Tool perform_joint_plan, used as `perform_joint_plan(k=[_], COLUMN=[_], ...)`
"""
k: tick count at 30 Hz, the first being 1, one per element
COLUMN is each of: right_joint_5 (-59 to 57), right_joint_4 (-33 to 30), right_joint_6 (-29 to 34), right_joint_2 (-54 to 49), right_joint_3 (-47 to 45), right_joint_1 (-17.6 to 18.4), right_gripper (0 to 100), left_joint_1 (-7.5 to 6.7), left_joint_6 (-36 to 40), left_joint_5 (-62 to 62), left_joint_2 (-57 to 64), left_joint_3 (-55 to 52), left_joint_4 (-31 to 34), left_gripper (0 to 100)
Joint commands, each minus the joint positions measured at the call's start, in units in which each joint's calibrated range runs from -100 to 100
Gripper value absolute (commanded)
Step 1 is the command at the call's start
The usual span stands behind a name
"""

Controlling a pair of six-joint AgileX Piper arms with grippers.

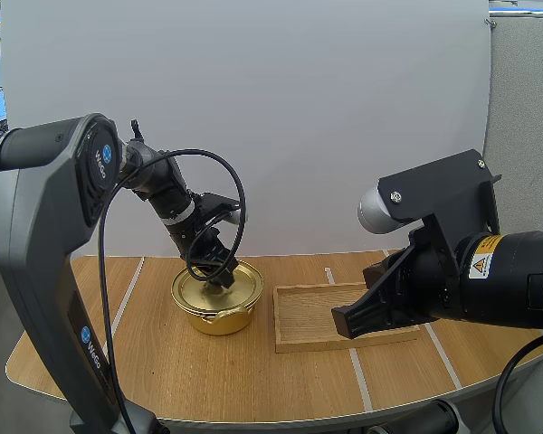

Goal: Open the pot, put the pineapple inside, and close it

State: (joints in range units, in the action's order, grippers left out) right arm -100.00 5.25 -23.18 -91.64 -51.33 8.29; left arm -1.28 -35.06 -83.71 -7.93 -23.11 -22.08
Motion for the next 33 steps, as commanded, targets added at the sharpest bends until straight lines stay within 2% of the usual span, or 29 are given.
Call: perform_joint_plan(k=[1, 6, 13, 19, 33], right_joint_5=[0.0, 0.0, 0.0, 0.0, 0.0], right_joint_4=[-0.1, -0.1, -0.1, -0.1, -2.6], right_joint_6=[-0.3, -0.3, -0.3, -0.3, -0.3], right_joint_2=[-0.5, -0.5, -0.5, -0.5, -0.5], right_joint_3=[-0.3, -0.3, -0.3, -0.3, -0.3], right_joint_1=[-0.2, -0.2, -0.2, -0.2, -0.2], right_gripper=[0, 0, 0, 0, 0], left_joint_1=[-0.08, -0.08, -0.08, -0.08, -0.08], left_joint_6=[0.2, 0.8, 2.6, 3.1, 5.4], left_joint_5=[-1.7, -1.9, -9.3, -16.3, -16.3], left_joint_2=[0.0, 0.1, 4.9, 15.3, 45.9], left_joint_3=[-0.6, -0.1, 5.5, 9.9, 11.2], left_joint_4=[0.1, 0.4, 1.4, 1.4, 4.6], left_gripper=[100, 100, 100, 100, 100])
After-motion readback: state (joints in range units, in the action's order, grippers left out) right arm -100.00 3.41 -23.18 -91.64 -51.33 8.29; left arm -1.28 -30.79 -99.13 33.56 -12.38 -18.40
